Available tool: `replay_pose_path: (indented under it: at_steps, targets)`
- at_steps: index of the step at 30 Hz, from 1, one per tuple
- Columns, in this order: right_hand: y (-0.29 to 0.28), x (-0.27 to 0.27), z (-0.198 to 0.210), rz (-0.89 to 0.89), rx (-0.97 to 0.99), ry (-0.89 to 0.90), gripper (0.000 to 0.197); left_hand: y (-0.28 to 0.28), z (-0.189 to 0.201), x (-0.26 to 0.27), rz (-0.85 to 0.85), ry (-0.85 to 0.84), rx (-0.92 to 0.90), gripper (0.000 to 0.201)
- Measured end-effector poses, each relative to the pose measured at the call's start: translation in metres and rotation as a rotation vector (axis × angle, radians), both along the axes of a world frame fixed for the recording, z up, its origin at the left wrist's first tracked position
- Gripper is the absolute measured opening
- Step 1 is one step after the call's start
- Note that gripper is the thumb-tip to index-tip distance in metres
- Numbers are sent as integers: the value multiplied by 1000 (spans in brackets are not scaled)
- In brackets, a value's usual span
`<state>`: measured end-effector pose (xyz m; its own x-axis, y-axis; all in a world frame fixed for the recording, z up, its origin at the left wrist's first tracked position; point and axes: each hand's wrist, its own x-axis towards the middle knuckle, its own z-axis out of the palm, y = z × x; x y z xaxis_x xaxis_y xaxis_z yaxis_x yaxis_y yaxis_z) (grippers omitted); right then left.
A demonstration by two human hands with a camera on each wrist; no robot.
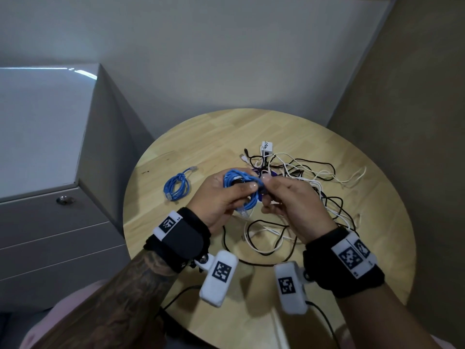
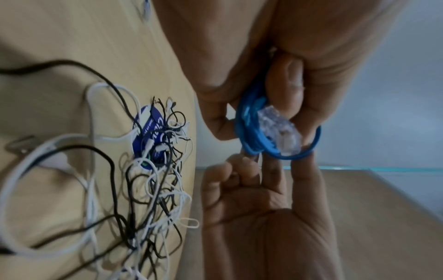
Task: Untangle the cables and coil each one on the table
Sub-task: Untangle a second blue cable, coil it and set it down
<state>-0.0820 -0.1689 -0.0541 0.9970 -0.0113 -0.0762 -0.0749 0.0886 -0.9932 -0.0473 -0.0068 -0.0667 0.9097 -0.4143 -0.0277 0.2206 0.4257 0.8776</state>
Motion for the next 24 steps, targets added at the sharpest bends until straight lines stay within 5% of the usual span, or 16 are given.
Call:
replay_pose_path:
  at_steps: [3,12,24]
  targets:
    - [-4,-2,-4,37,-125,-9,20,-2,0,-1,18,-4,49,20]
    - [-10,9,3,-490,14,-151,24,-13,-2,0,-49,133,-53,23]
    - [-10,7,4,-576,-36,-237,24,-14,-6,-18,-50,215,-30,16]
